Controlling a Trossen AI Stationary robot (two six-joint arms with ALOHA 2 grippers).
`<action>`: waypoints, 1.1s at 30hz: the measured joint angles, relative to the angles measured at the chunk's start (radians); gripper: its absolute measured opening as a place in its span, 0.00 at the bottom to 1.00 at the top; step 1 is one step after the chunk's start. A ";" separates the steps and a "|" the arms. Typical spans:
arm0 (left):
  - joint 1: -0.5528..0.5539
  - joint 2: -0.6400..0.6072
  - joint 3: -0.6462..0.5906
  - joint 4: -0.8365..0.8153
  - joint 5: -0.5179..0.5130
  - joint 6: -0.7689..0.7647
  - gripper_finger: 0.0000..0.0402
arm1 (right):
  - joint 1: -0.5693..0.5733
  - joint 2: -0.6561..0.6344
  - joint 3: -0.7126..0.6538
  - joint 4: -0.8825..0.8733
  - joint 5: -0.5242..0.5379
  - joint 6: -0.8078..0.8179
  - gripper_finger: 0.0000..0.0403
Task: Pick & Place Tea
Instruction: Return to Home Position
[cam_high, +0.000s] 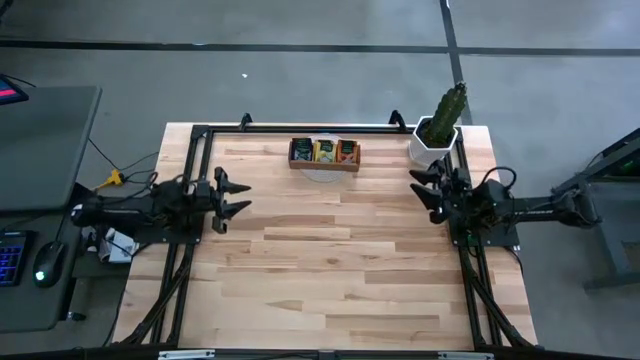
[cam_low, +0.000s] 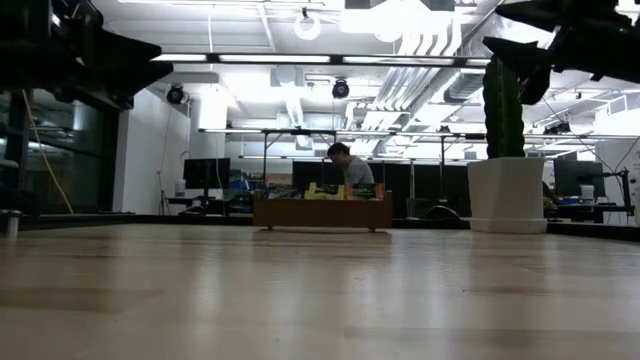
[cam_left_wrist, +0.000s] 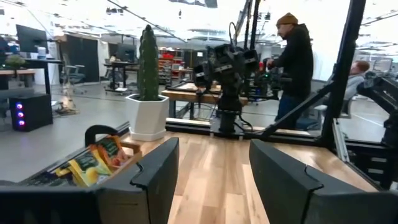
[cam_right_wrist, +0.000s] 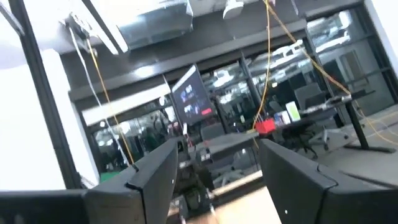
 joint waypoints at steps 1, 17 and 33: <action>0.013 0.000 0.000 0.000 0.013 0.000 0.48 | 0.000 -0.013 0.000 -0.026 -0.004 0.001 0.55; 0.081 0.000 0.000 -0.134 0.017 -0.020 0.48 | 0.000 -0.059 -0.002 -0.361 -0.135 -0.106 0.55; 0.081 0.008 0.001 -0.158 0.231 0.379 0.48 | -0.001 -0.058 -0.002 -0.485 -0.135 -0.110 0.55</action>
